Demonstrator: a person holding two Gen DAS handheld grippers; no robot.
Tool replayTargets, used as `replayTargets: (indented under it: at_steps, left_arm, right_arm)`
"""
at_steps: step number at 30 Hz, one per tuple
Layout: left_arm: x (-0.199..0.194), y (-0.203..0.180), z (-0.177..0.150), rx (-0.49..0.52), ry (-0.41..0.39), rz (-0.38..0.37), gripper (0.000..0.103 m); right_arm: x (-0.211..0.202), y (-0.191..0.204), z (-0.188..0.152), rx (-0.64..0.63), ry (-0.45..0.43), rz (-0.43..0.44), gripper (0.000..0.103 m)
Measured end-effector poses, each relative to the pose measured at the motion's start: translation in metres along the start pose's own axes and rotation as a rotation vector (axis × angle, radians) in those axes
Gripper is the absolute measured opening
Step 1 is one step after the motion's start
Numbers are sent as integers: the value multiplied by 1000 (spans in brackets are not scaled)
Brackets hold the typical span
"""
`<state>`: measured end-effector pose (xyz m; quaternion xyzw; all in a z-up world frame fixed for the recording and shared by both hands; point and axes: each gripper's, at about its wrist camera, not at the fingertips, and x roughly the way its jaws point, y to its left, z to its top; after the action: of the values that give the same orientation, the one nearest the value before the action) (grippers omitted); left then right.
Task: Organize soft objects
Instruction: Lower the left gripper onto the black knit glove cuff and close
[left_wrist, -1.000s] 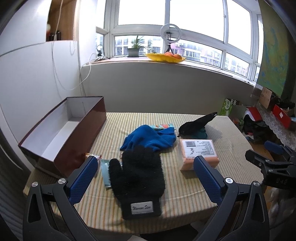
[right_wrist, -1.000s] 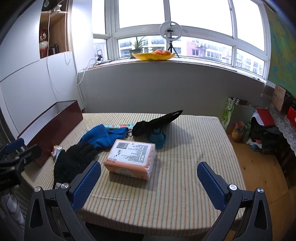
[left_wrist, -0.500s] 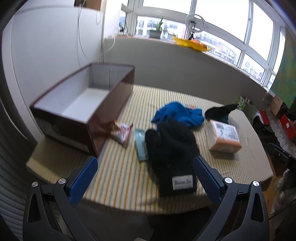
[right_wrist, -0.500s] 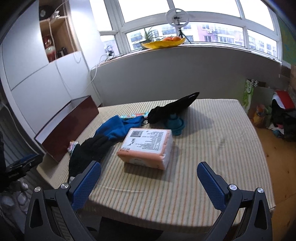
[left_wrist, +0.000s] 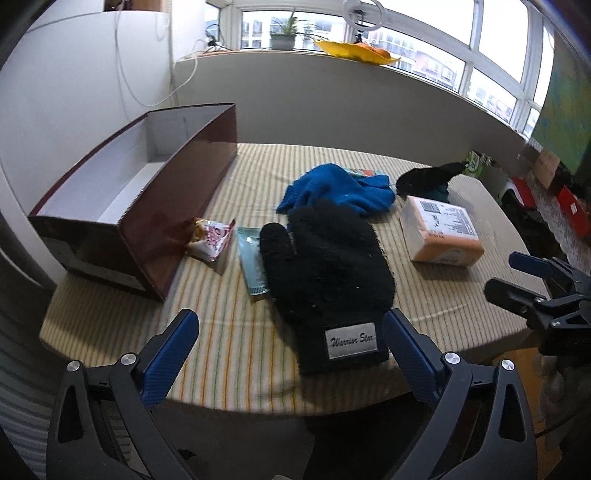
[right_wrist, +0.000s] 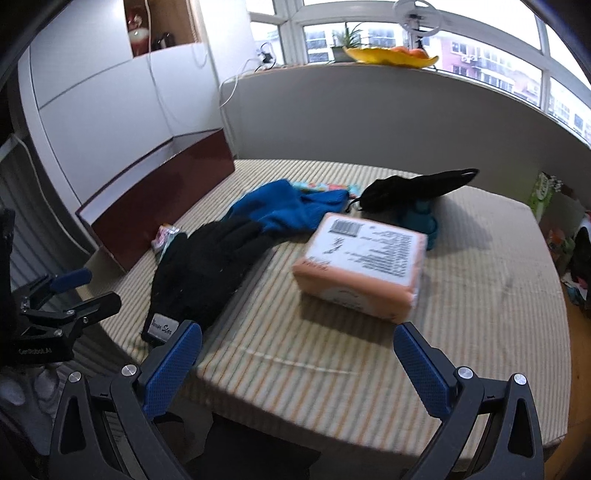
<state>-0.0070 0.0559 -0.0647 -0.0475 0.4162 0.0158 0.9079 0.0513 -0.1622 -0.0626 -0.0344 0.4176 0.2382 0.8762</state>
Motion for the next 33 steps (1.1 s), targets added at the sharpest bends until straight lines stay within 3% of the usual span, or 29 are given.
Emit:
replayTargets:
  at_steps: [6,13,17,25,33]
  left_arm:
    - [3,-6,3,36,15,-16,93]
    - [13,-1,5,10,70,-91,85]
    - [18,7,5,-23,107,-143,85]
    - [39,16,1,-79,201,-230,85]
    - [61,11,-1,-71,239,-267,85]
  right_arm:
    - [8,1,6,19,26,43,103]
    - [19,2,13,37,71,102,102]
    - [33,3,19,85,110,159,93]
    - [69,18,29,103,182,220,87]
    - [108,27,28,151,267,268,71]
